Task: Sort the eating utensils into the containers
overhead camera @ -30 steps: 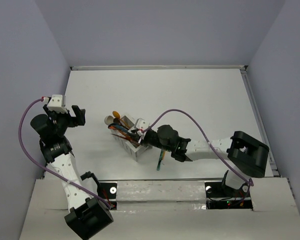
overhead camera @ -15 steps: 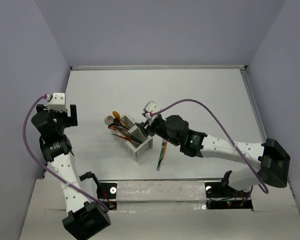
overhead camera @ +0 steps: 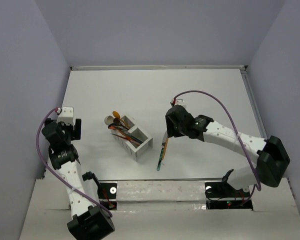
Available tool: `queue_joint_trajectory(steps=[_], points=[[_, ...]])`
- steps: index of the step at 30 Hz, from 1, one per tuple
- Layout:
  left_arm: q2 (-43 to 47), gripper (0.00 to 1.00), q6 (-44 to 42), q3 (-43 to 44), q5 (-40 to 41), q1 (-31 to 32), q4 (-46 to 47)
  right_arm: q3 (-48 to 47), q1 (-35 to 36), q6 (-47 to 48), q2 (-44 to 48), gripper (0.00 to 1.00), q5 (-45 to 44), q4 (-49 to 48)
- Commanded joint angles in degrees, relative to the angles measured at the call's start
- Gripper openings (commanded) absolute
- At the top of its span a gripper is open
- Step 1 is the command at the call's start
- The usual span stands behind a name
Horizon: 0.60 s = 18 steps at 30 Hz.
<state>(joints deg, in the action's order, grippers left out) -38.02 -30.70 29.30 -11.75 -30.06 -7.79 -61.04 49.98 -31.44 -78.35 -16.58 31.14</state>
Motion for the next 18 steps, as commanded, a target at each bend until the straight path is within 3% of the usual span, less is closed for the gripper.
queue_joint_trajectory(steps=[1, 12, 18], points=[[2.7, 0.99, -1.4, -1.1, -1.1, 0.1, 3.0, -2.6, -0.8, -4.2, -8.2, 0.54, 5.6, 5.8], [4.1, 0.99, -2.0, -3.7, -1.5, 0.1, 3.6, -8.7, -1.3, -2.5, -23.2, 0.5, 7.9, 6.7], [4.5, 0.99, -1.7, -3.5, -1.8, 0.1, 3.7, -7.8, -1.8, -2.7, -24.5, 0.36, 7.1, 7.4]])
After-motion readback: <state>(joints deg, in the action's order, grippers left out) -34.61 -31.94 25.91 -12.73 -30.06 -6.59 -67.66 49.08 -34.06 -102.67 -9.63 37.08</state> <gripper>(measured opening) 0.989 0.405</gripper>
